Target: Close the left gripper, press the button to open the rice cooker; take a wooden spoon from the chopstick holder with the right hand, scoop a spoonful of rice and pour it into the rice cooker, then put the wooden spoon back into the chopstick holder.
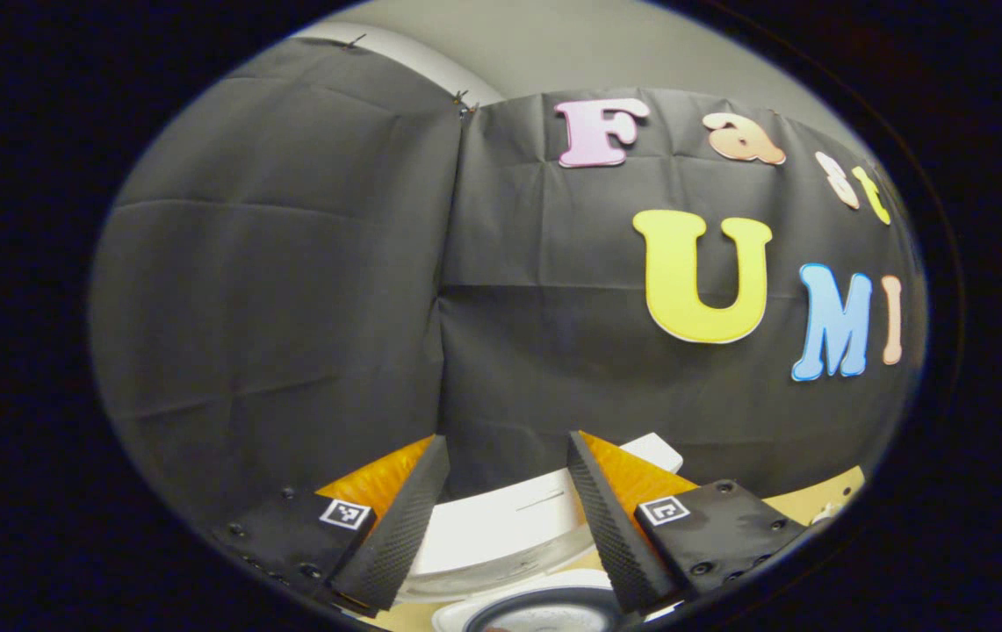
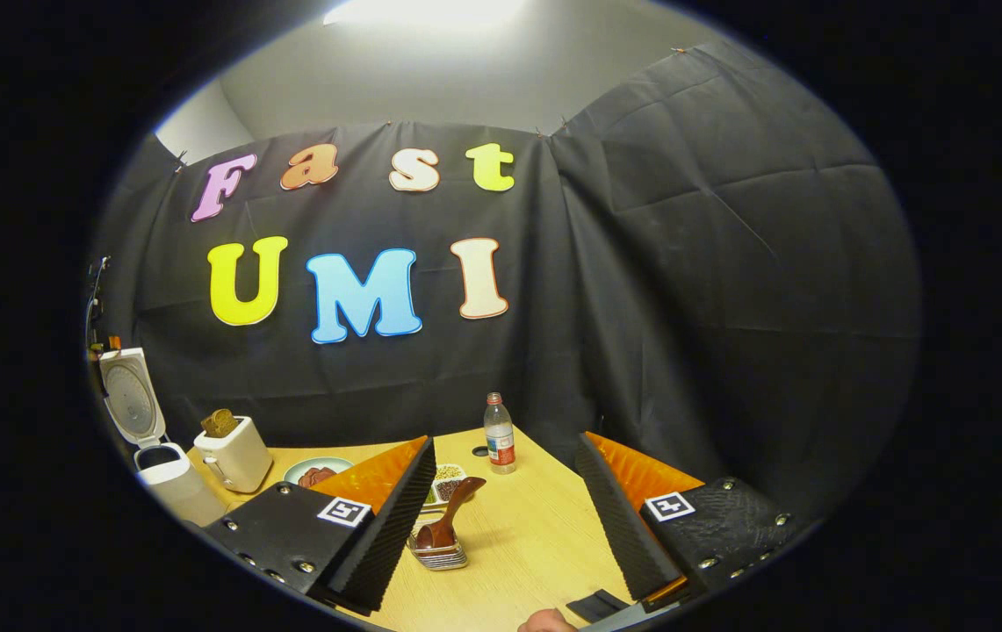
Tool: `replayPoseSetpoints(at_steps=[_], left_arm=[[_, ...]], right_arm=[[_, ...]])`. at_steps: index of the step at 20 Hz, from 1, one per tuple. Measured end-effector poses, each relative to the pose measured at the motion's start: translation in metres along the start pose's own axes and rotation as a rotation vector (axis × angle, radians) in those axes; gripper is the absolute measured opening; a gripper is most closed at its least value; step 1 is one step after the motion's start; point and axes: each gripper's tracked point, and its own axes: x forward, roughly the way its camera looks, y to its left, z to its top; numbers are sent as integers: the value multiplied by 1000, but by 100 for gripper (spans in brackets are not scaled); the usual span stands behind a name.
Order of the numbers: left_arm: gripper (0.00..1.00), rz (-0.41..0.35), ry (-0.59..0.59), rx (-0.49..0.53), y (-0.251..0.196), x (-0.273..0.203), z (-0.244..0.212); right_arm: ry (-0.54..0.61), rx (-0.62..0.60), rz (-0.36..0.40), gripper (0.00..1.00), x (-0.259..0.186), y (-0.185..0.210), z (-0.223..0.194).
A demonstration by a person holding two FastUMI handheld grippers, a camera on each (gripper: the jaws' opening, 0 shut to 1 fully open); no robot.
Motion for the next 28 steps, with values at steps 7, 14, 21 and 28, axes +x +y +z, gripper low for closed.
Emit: replayPoseSetpoints(at_steps=[7, 14, 21, 28], left_arm=[[97, -5, 47, 14, -12, -13, -7], [97, -24, 74, 8, -35, -53, -19], [97, -55, 91, 29, -64, -95, -45], [99, -68, 141, 22, -83, -130, -82]], right_arm=[[2, -2, 68, 98, 14, 9, 3], [6, 5, 142, 98, 34, 9, 9], [15, 4, 185, 98, 52, -1, 11], [28, 15, 221, 98, 66, -10, 10]])
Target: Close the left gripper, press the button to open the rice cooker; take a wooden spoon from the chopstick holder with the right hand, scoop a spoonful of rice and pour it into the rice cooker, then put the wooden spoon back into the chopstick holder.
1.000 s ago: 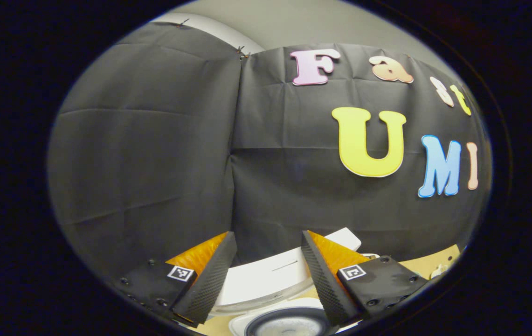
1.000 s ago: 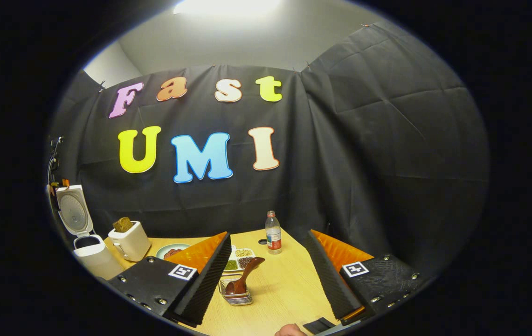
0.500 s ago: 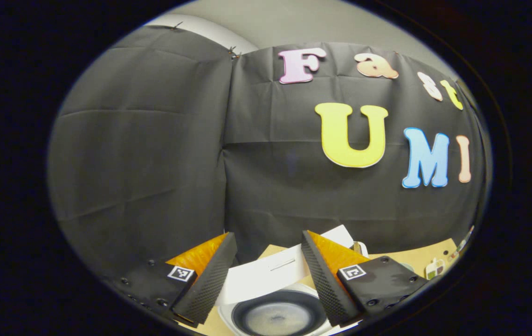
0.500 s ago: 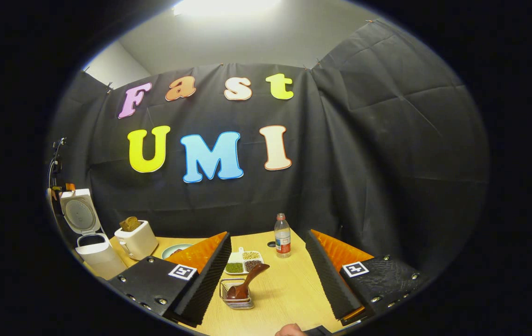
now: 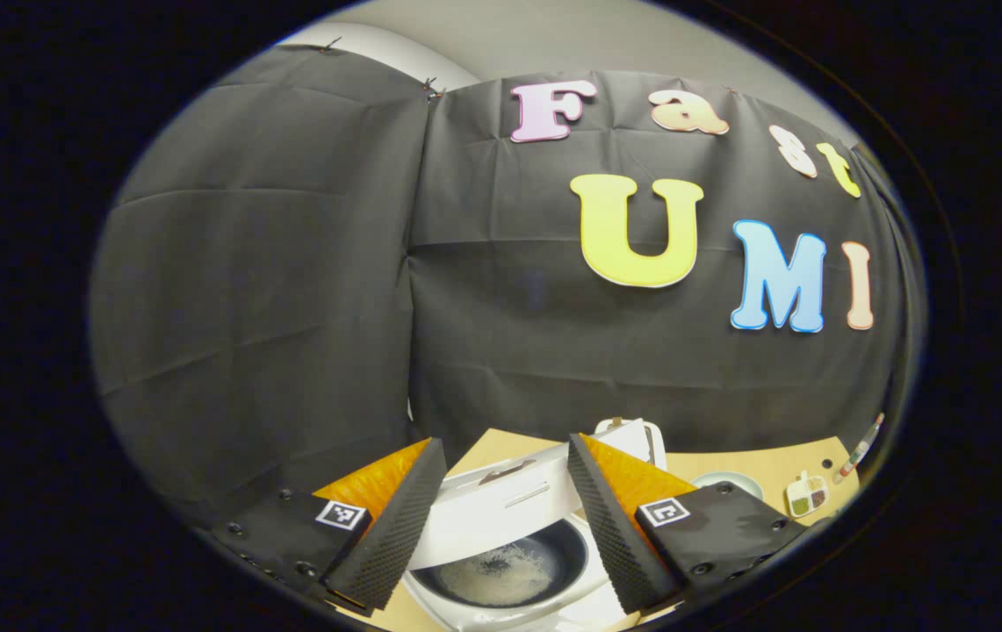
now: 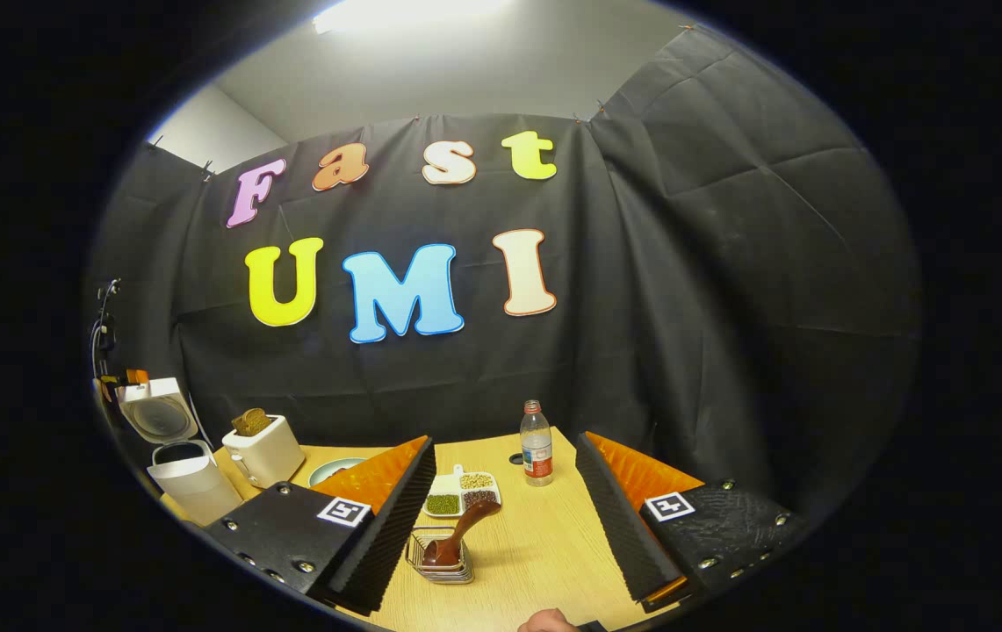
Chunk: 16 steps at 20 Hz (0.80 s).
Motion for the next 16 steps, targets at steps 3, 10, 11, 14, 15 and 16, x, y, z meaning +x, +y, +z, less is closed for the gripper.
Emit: replayPoseSetpoints(at_steps=[3, 10, 11, 14, 15, 16], left_arm=[[96, -4, 20, -21, -7, -8, -13], [92, -8, 76, -41, -23, -24, -60], [92, -11, 86, -48, -26, -25, -67], [96, -12, 113, -69, -31, -27, -86], [95, -10, 119, -68, -33, -29, -90], [96, -8, 123, -61, -34, -29, -94]], right_arm=[[5, 0, 15, 98, 5, -2, -2], [8, -26, 40, 98, 9, -8, -2], [7, -24, 43, 98, 10, -8, -2], [1, -8, 53, 98, 12, -9, 1], [0, -7, 53, 98, 12, -11, 1], [0, -6, 54, 98, 12, -12, 1]])
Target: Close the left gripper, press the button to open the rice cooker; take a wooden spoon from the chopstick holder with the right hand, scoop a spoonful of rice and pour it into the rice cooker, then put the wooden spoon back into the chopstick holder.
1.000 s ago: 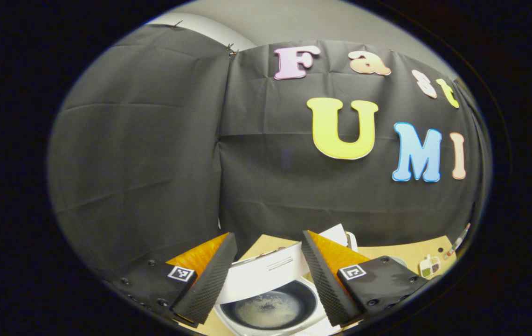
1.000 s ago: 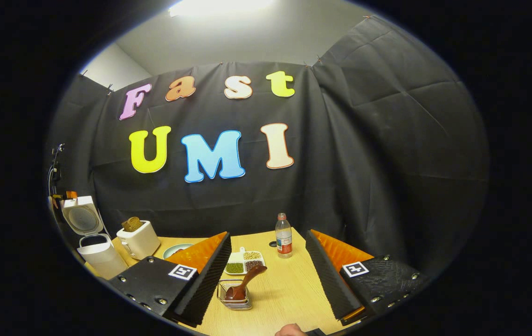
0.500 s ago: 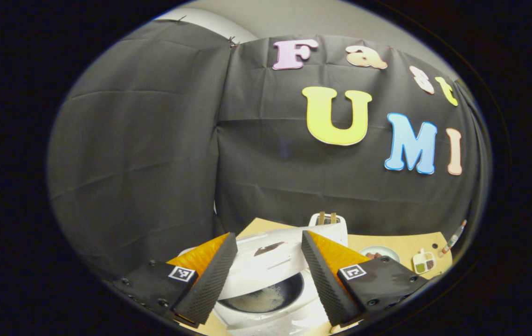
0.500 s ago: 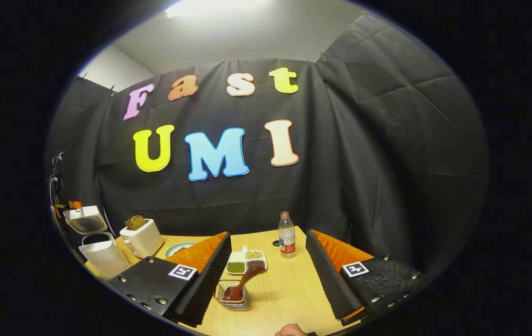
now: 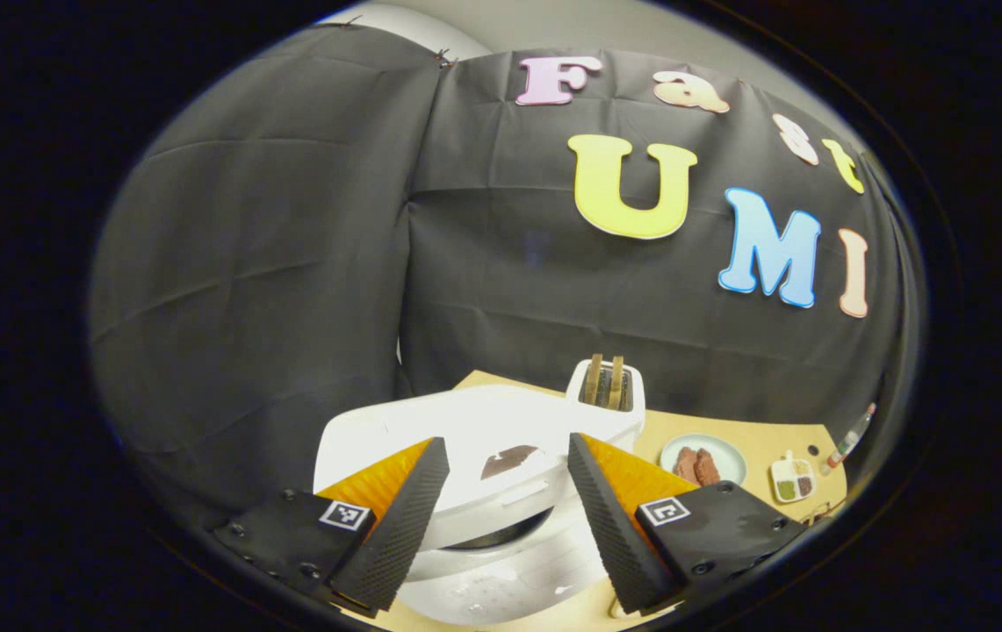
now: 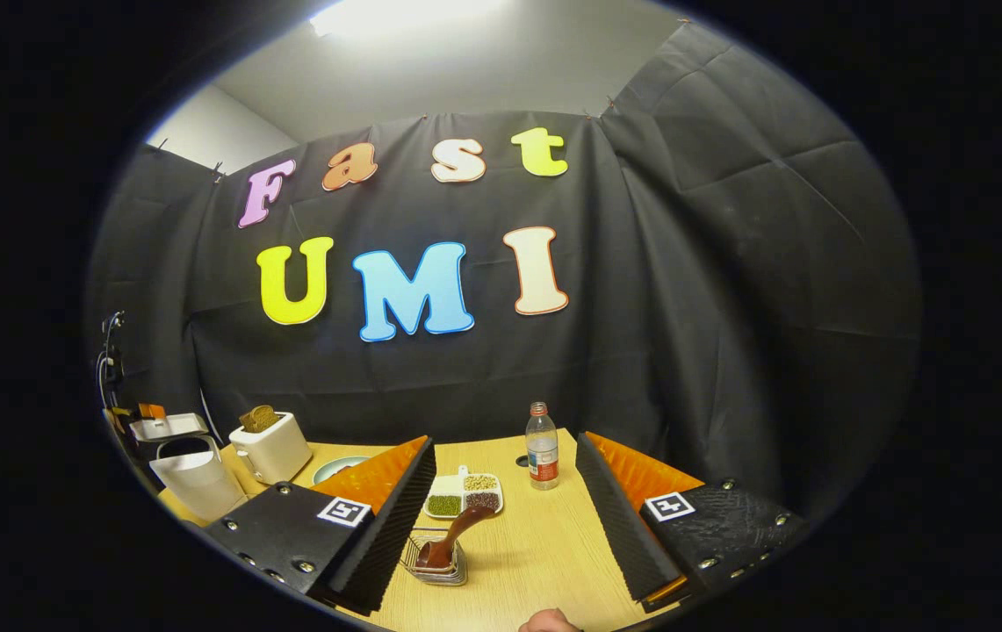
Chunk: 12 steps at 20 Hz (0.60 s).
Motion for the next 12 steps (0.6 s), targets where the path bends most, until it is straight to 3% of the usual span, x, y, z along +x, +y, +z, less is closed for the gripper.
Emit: replayPoseSetpoints(at_steps=[12], left_arm=[[99, 10, 131, 32, -4, 21, -68]], right_arm=[[12, 14, -25, 98, -1, -14, -8]])
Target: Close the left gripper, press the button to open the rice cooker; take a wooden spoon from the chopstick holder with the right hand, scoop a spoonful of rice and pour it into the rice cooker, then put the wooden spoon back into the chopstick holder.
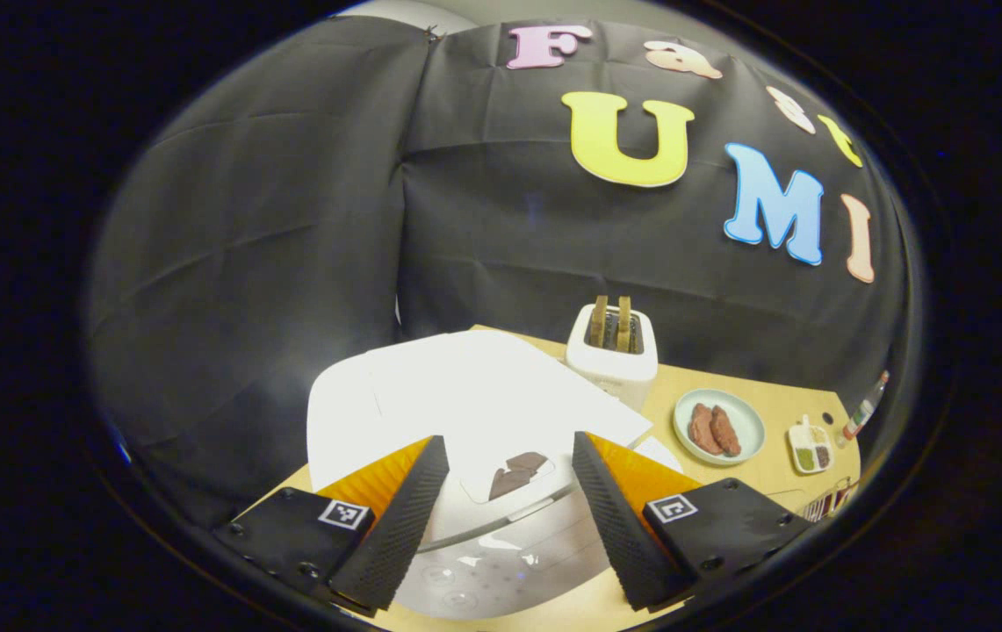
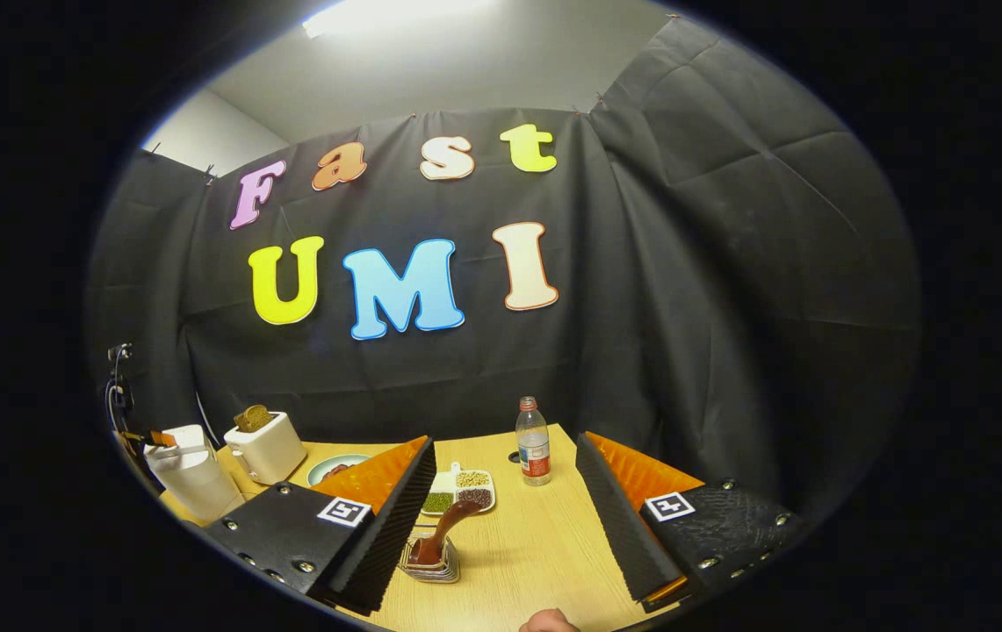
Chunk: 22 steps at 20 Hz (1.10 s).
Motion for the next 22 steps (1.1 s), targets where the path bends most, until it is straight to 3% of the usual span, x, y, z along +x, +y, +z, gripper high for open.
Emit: replayPoseSetpoints(at_steps=[3, 7, 10, 12, 20, 22], left_arm=[[99, 11, 10, 52, 0, 6, -6], [100, 10, 27, 8, 2, 8, -6], [99, -3, -13, 38, 1, 8, -2], [99, -22, -40, 5, -2, 2, 6], [94, -119, -381, 105, -21, -99, 105], [99, -151, -422, 91, -26, -129, 114]], right_arm=[[1, 0, -5, 98, 0, 0, 0], [3, 1, 0, 98, 1, 9, -4], [8, 9, 31, 98, 2, 27, -4], [-9, -4, 55, 98, 4, 41, 7], [-99, -50, 161, 98, 9, 112, 49], [-120, -42, 186, 98, 8, 132, 56]])
